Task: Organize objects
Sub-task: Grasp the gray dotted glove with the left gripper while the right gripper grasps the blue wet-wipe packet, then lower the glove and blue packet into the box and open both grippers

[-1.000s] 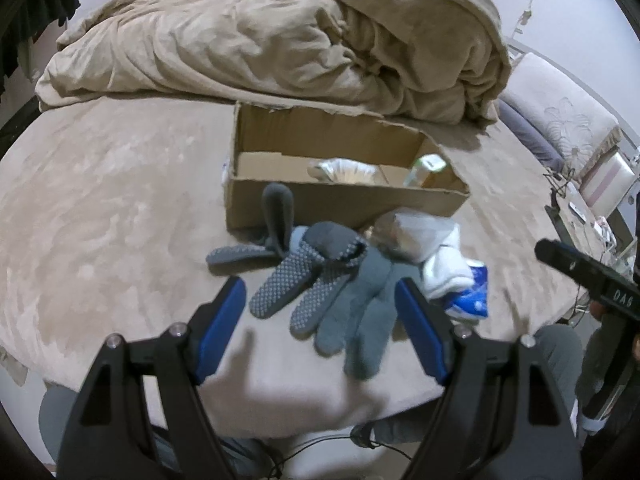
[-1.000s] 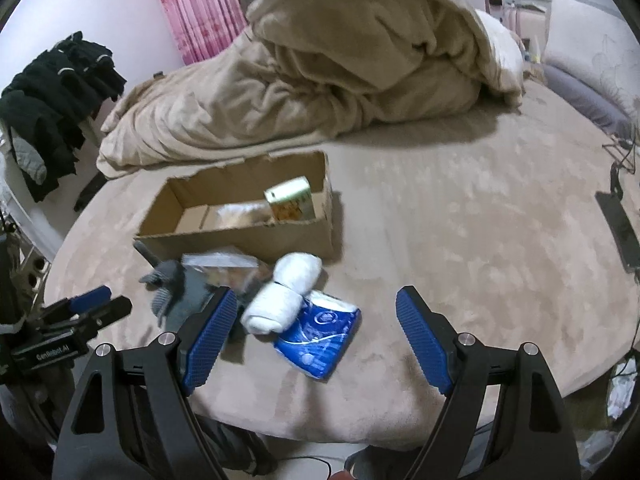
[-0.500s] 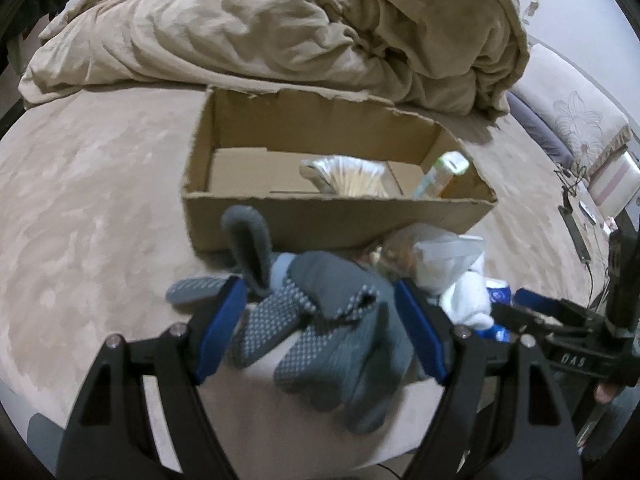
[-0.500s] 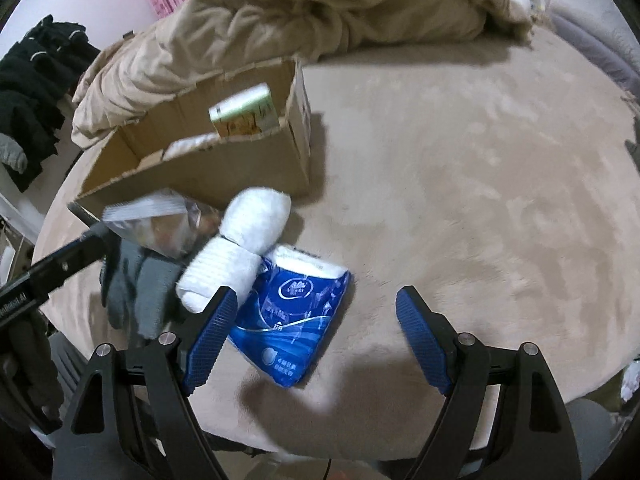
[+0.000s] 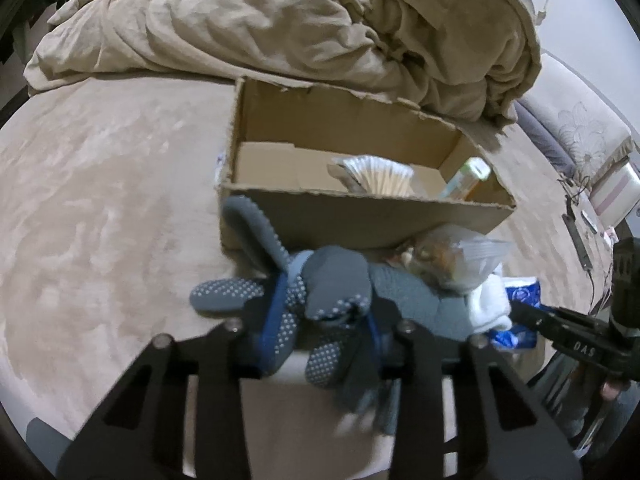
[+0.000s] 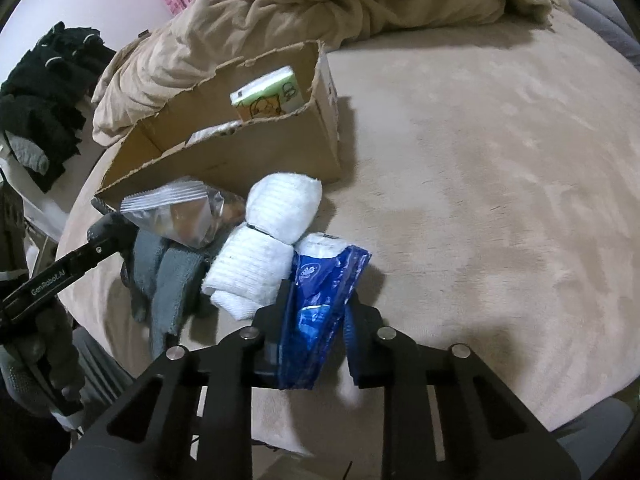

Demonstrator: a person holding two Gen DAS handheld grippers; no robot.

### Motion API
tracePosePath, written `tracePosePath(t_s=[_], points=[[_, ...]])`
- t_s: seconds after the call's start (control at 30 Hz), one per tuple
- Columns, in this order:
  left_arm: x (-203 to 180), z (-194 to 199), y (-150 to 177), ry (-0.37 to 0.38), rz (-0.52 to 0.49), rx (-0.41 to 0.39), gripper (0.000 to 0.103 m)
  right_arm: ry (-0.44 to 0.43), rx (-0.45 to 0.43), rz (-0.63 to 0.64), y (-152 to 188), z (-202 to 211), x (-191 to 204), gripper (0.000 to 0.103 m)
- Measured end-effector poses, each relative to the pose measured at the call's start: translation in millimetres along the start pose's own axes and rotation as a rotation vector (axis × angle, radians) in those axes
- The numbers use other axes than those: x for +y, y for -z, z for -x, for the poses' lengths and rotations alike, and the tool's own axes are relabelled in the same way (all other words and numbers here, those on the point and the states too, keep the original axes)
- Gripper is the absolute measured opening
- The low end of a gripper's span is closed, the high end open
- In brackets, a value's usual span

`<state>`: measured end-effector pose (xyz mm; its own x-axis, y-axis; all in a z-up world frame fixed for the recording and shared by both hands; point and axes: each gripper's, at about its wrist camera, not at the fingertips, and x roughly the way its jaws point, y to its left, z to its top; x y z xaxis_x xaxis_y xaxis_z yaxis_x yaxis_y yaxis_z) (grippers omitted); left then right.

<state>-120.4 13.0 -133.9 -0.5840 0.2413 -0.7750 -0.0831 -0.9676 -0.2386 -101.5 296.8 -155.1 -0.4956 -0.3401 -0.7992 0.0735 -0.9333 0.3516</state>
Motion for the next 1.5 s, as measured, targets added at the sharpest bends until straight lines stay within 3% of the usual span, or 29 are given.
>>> tracePosePath(t_s=[0.2, 0.63, 1.07, 1.27, 1.5], points=[[5, 11, -1, 0.008, 0.018, -0.018, 0.024, 0.038, -0.038, -0.007, -1, 20, -3, 0.018], [9, 74, -5, 0.033, 0.026, -0.109, 0.024, 0.020, -0.139, 0.073, -15, 65, 34, 0.012], [-8, 156, -33, 0.071, -0.030, -0.278, 0.024, -0.034, -0.268, 0.170, -44, 116, 81, 0.012], [-13, 164, -50, 0.077, -0.050, -0.299, 0.024, -0.056, -0.308, 0.217, -61, 124, 102, 0.012], [-14, 147, -71, 0.085, -0.056, -0.307, 0.024, -0.092, -0.319, 0.260, -85, 109, 124, 0.012]])
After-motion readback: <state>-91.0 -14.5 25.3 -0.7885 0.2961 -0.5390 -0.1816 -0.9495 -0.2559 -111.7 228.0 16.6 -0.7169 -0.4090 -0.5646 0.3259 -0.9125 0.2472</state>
